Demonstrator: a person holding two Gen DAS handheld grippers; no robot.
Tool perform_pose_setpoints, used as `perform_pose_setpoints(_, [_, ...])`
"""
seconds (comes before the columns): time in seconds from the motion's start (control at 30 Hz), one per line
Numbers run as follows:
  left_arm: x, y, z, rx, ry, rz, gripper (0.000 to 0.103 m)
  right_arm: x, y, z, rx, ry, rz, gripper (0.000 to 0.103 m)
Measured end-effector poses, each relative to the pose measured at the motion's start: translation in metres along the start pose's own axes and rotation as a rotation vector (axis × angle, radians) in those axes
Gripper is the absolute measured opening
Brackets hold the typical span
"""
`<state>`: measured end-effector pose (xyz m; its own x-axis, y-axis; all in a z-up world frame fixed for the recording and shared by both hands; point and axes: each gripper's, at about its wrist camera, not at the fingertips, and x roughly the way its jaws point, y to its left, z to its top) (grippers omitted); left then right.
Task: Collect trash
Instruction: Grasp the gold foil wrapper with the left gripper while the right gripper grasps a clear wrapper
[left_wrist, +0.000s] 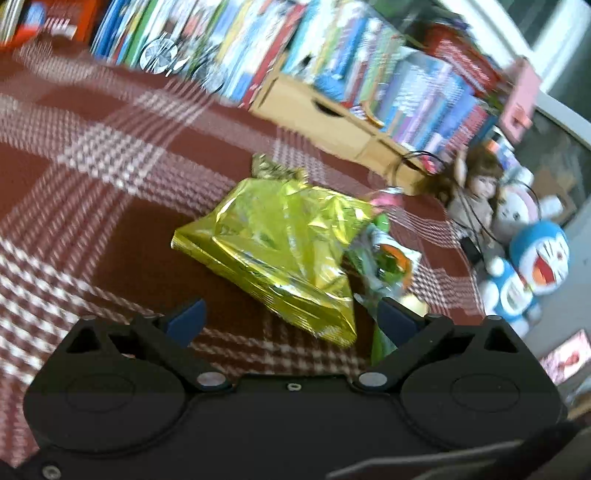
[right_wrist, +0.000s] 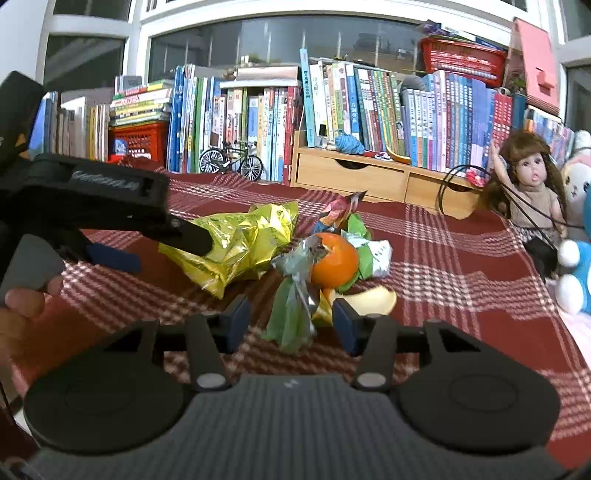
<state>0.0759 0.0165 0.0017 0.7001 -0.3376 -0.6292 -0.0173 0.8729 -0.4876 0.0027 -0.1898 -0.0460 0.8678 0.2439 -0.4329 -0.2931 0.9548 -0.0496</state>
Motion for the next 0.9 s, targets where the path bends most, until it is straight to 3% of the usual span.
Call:
perform_pose_setpoints(0.17, [0.022,0.003,0.004,-0.054,-0.027,0.038,0.095,0.027,0.002,0.006,-0.025,0.023,-0.016,0.060])
perform_pose_setpoints(0.23, [0.028,0.001,0.006,-0.059,-0.039,0.054,0.078,0.038,0.002,0.008,-0.032,0.038,-0.019,0.058])
perform_pose_setpoints(0.27, [0.030,-0.001,0.007,-0.058,-0.039,0.068,0.070,0.043,0.002,0.009,-0.036,0.048,-0.016,0.051])
perform_pose_setpoints(0.3, [0.032,-0.002,0.007,-0.054,-0.036,0.088,0.050,0.048,0.003,0.010,-0.040,0.060,-0.014,0.047])
perform_pose_setpoints(0.33, [0.033,-0.003,0.008,-0.051,-0.028,0.096,0.038,0.051,0.004,0.010,-0.040,0.068,-0.016,0.036])
perform_pose_setpoints(0.37, [0.033,-0.003,0.008,-0.051,-0.018,0.092,0.034,0.053,0.005,0.010,-0.036,0.073,-0.017,0.025])
perform_pose_setpoints(0.53, [0.013,-0.007,0.001,0.022,-0.064,0.120,0.028,0.036,0.003,0.008,-0.009,0.034,0.010,0.017])
perform_pose_setpoints(0.9, [-0.051,-0.023,-0.019,0.154,-0.202,0.151,0.018,-0.007,-0.006,0.008,0.049,-0.051,0.012,0.016])
